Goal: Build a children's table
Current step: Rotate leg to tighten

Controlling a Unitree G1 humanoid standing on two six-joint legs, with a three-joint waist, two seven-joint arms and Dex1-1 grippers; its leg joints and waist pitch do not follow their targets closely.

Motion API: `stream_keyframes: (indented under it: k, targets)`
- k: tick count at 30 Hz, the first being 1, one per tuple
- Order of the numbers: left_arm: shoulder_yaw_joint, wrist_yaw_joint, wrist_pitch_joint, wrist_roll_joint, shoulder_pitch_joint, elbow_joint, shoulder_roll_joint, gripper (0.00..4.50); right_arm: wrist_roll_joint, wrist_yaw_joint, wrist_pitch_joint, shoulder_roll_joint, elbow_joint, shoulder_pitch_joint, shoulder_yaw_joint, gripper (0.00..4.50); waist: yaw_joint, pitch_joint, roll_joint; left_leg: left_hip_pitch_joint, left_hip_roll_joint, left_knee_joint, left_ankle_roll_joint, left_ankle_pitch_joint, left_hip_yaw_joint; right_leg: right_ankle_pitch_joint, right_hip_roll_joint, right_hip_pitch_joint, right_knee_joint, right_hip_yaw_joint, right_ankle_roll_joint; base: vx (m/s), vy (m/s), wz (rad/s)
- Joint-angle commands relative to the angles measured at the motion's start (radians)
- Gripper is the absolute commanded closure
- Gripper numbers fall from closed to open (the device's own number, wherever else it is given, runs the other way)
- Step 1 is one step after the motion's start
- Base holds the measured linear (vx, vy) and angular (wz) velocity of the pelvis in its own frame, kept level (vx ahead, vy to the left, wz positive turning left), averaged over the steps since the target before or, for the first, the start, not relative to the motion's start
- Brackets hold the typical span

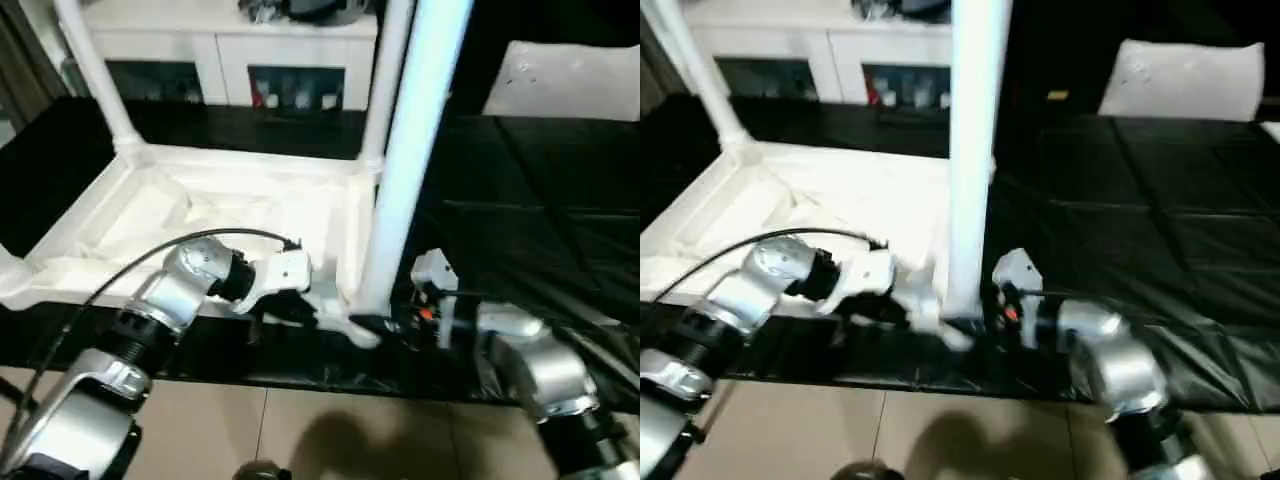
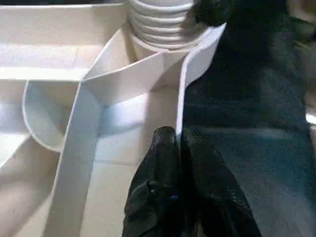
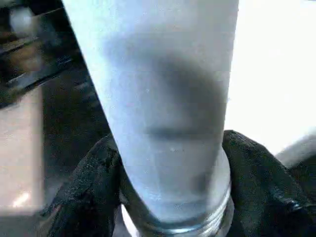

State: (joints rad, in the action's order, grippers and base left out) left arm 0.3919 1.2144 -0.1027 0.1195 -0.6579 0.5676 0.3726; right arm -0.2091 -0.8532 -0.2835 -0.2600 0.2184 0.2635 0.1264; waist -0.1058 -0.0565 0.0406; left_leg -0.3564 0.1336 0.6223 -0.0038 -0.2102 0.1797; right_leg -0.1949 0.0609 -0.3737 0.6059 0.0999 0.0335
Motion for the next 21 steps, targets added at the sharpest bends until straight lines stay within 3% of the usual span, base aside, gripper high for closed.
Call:
stream_keyframes:
  k: [1,2,4,8,10,13,14,16,17,18,21]
  targets:
    - [-0.028,-0.132,-0.027,-0.027,-0.017,-0.034,-0.083,4.50,-0.001,0.037,-0.024,0.071,0.006,-0.012,0.079,1.83,0.021,0.040,-0.005,0.030,0.109,-0.099,-0.056,-0.455,-0.076,-0.673,0.137,0.018,-0.136,-0.057,0.055,0.000,0.000,0.00]
    - [-0.058,-0.231,-0.096,-0.025,-0.018,-0.038,-0.127,4.50,-0.001,0.137,-0.056,0.132,0.026,-0.002,0.047,1.83,0.034,0.040,0.003,0.035,0.116,-0.107,-0.067,-0.485,-0.078,-0.628,0.132,0.018,-0.133,-0.056,0.061,0.000,0.000,0.00]
    - [-0.089,-0.315,-0.163,-0.022,-0.019,-0.048,-0.171,4.50,-0.001,0.228,-0.086,0.185,0.043,0.010,0.014,1.84,0.052,0.044,0.005,0.027,0.117,-0.116,-0.077,-0.507,-0.084,-0.549,0.133,0.030,-0.128,-0.053,0.083,0.000,0.000,0.00]
    - [-0.142,-0.489,-0.254,0.004,-0.043,-0.055,-0.247,4.50,0.033,0.410,-0.085,0.263,0.133,0.069,-0.041,1.84,0.074,0.049,0.002,0.019,0.110,-0.113,-0.068,-0.444,-0.076,-0.439,0.141,0.030,-0.116,-0.067,0.136,0.000,0.000,0.00]
    - [-0.144,-0.511,-0.263,0.011,-0.048,-0.057,-0.255,4.50,0.045,0.448,-0.079,0.277,0.152,0.083,-0.052,1.85,0.076,0.052,-0.003,0.014,0.107,-0.109,-0.047,-0.386,-0.070,-0.400,0.143,0.033,-0.114,-0.070,0.154,0.000,0.000,0.00]
    - [-0.131,-0.501,-0.253,0.023,-0.053,-0.066,-0.255,4.50,0.059,0.479,-0.053,0.295,0.174,0.103,-0.071,1.85,0.074,0.060,-0.002,0.003,0.112,-0.108,-0.010,-0.271,-0.061,-0.256,0.141,0.040,-0.097,-0.073,0.184,0.000,0.000,0.00]
    - [-0.125,-0.494,-0.247,0.029,-0.050,-0.069,-0.250,4.50,0.060,0.474,-0.050,0.296,0.170,0.102,-0.072,1.29,0.073,0.062,-0.003,0.003,0.112,-0.105,0.007,-0.238,-0.056,-0.219,0.140,0.040,-0.095,-0.074,0.193,0.000,0.000,0.00]
    - [-0.112,-0.468,-0.224,0.040,-0.044,-0.069,-0.230,4.50,0.060,0.464,-0.045,0.289,0.154,0.096,-0.073,1.13,0.068,0.061,-0.004,0.004,0.108,-0.100,0.025,-0.222,-0.050,-0.239,0.143,0.039,-0.099,-0.075,0.194,0.000,0.000,0.00]
    - [-0.108,-0.457,-0.216,0.042,-0.042,-0.068,-0.221,4.50,0.054,0.455,-0.041,0.284,0.144,0.092,-0.075,1.06,0.068,0.065,-0.005,-0.004,0.106,-0.098,0.040,-0.183,-0.051,-0.217,0.144,0.047,-0.095,-0.074,0.192,0.000,0.000,0.00]
    - [-0.106,-0.449,-0.210,0.041,-0.037,-0.068,-0.211,4.50,0.052,0.447,-0.033,0.277,0.134,0.087,-0.076,0.94,0.067,0.067,-0.002,-0.005,0.106,-0.097,0.047,-0.163,-0.051,-0.197,0.143,0.047,-0.092,-0.073,0.192,0.000,0.000,0.00]
    - [-0.096,-0.432,-0.193,0.041,-0.027,-0.071,-0.194,4.50,0.047,0.425,-0.014,0.259,0.120,0.079,-0.078,0.66,0.065,0.078,-0.003,-0.008,0.108,-0.087,0.091,-0.060,-0.046,-0.050,0.136,0.044,-0.072,-0.069,0.218,0.000,0.000,0.00]
